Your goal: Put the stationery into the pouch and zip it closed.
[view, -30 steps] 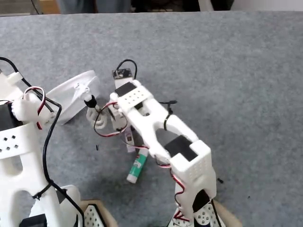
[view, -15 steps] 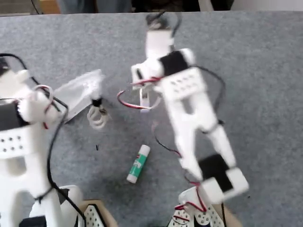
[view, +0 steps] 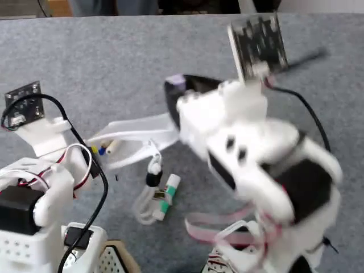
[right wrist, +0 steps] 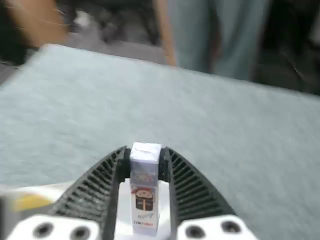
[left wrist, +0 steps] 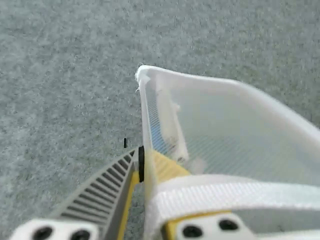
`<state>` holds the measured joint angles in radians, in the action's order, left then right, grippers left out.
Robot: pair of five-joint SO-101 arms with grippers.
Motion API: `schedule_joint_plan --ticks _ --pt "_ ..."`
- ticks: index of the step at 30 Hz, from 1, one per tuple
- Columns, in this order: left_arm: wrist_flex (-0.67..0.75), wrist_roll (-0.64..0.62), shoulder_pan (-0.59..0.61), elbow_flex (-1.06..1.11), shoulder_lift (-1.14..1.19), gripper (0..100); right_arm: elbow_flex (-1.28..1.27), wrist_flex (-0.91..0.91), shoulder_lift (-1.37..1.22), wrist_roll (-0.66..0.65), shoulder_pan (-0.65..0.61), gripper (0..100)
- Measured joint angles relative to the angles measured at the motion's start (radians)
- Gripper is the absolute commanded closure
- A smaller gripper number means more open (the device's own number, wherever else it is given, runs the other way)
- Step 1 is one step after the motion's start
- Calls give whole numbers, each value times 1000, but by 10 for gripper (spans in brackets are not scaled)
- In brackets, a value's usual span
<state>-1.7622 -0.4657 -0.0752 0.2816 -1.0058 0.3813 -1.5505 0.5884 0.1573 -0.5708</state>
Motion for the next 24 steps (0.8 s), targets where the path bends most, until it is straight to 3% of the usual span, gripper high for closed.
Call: schedule_joint_plan --ticks 7,15,24 --pt "6 2 -2 120 -2 972 -17 87 46 0 -201 986" --pt "31 2 18 157 -2 972 -338 345 51 0 -209 986" --pt "34 2 121 160 -2 972 -405 385 51 0 -210 986"
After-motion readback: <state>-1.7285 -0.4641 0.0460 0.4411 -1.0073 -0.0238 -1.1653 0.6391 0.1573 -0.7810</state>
